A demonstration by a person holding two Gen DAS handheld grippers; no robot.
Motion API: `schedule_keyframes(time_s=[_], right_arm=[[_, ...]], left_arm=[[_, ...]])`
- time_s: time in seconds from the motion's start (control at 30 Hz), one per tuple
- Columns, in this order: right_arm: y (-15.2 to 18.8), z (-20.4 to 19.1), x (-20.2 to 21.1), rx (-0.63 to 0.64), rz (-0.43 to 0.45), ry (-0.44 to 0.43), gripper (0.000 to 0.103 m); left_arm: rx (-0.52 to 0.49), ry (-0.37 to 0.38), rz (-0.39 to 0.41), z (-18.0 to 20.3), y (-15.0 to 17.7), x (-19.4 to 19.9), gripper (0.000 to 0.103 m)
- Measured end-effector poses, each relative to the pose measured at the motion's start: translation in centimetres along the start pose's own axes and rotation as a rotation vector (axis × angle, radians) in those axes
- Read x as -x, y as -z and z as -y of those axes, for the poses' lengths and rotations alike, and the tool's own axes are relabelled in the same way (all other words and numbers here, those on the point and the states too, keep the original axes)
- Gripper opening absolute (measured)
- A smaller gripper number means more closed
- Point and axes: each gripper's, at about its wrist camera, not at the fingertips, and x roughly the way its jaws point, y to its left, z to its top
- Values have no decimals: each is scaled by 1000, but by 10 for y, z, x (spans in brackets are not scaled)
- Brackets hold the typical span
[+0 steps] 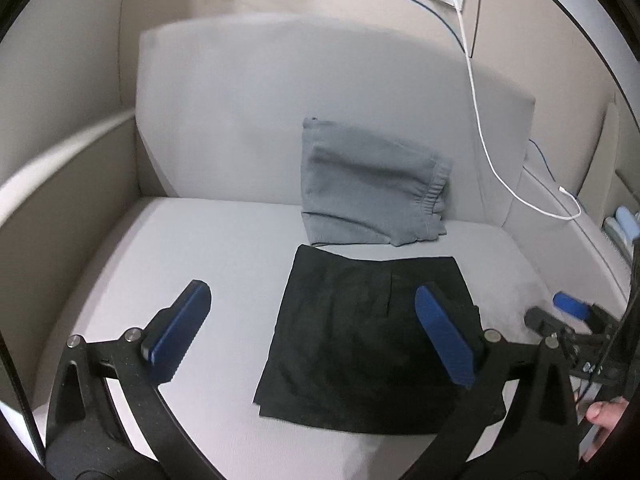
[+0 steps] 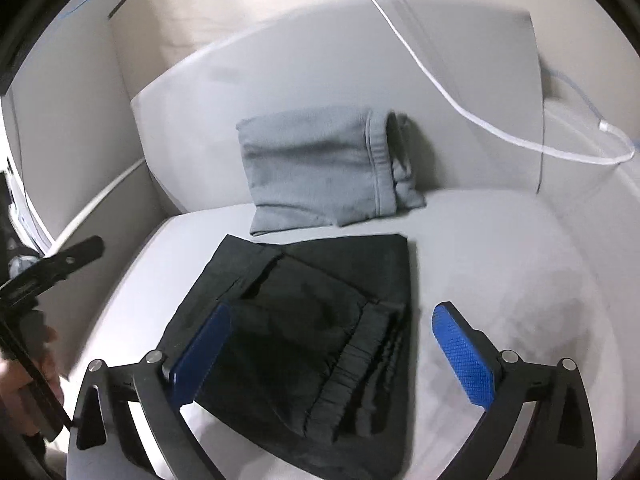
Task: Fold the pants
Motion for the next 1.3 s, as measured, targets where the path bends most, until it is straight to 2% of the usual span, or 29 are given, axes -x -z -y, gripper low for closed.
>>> schedule_keyframes(time_s=[0.13,0.23,0.33,0.4,0.53,0.7,0.87,0.93,1.07,1.17,1.3], right_arm=[[1,-4,7,-19,28,52,103],[4,-5,6,-7,14,48,103],[9,-1,-5,-18,6,62,103],[12,5,-14,-30,-1,118,103],[18,8,-25,0,-5,176,103],[22,10,-30,12,3,240,103],[25,6,-32,-1,-24,159,103],[25,2,-33,-3,-44,145,103],[27,-5,-33,23,-51,161,103],[27,-5,-33,20,-55,163,103],[28,0,-38,1,-84,157,103]], left_arm=[[15,29,-13,7,10,6,102],[-8,62,-55,10,15,-4,102],[-58,-11,-17,13,21,-13,102],[-96,-48,5,16,24,-19,102],[-113,-37,6,17,28,-27,102],[-61,-34,-42,9,33,-42,102],[-67,-75,6,9,32,-32,102],[-71,-69,28,10,30,-27,102],[-92,-78,57,17,30,-21,102],[-118,-109,56,22,32,-21,102],[-140,-110,42,27,34,-23,102]])
